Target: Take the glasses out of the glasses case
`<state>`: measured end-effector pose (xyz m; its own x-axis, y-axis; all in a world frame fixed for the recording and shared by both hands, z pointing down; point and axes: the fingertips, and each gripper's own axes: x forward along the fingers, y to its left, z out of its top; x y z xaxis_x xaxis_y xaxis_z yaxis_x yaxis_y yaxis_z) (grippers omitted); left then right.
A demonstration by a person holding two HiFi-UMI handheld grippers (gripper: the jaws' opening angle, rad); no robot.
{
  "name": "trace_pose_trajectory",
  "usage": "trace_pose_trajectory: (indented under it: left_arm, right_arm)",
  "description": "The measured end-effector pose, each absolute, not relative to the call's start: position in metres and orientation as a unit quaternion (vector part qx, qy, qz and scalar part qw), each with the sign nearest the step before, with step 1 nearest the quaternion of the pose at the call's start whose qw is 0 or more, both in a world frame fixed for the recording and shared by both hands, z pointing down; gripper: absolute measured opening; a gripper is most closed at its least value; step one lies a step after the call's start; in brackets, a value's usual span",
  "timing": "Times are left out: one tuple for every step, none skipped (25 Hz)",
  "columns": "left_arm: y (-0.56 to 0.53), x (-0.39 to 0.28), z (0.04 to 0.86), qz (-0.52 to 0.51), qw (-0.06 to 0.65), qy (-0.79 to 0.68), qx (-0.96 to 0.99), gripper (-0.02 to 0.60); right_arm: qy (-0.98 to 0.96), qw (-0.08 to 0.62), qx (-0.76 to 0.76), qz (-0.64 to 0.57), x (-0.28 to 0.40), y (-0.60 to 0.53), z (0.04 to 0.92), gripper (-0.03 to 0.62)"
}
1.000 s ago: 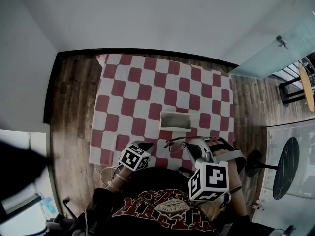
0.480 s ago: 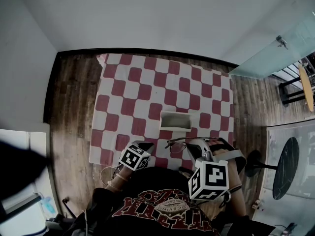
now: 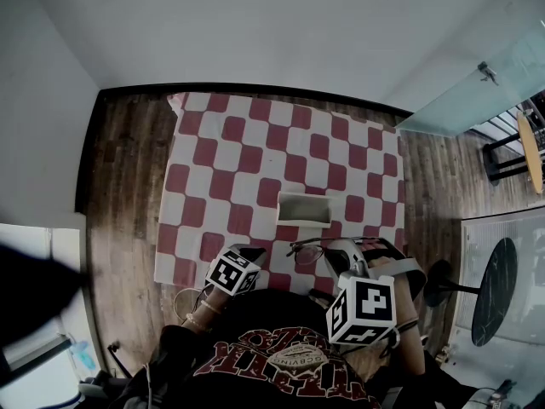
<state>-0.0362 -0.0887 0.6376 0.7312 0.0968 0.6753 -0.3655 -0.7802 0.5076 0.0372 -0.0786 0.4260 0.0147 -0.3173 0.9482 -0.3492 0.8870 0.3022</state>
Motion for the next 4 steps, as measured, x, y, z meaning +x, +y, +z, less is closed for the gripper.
trace_pose_trajectory:
  left_arm:
    - [-0.089, -0.0358, 0.6379, 0.357, 0.322, -0.077, 0.873, 0.009]
    - [-0.0892, -0.0357, 0.638, 0.357, 0.321, -0.077, 0.874, 0.009]
    - [-0.0893, -0.0358, 0.6383, 0.357, 0.321, -0.077, 0.874, 0.009]
    - [-0.0893, -0.0361, 0.6387, 0.358, 0.32, -0.077, 0.874, 0.009]
  right_arm:
    - [-0.702, 0.672, 0.238, 0.012, 0.0374, -0.0787, 0.4263, 0.026]
    - [-0.702, 0.672, 0.238, 0.012, 0.0377, -0.0789, 0.4265, 0.026]
    - [-0.702, 0.672, 0.237, 0.012, 0.038, -0.0791, 0.4268, 0.026]
    - [-0.702, 0.672, 0.237, 0.012, 0.0382, -0.0793, 0.427, 0.026]
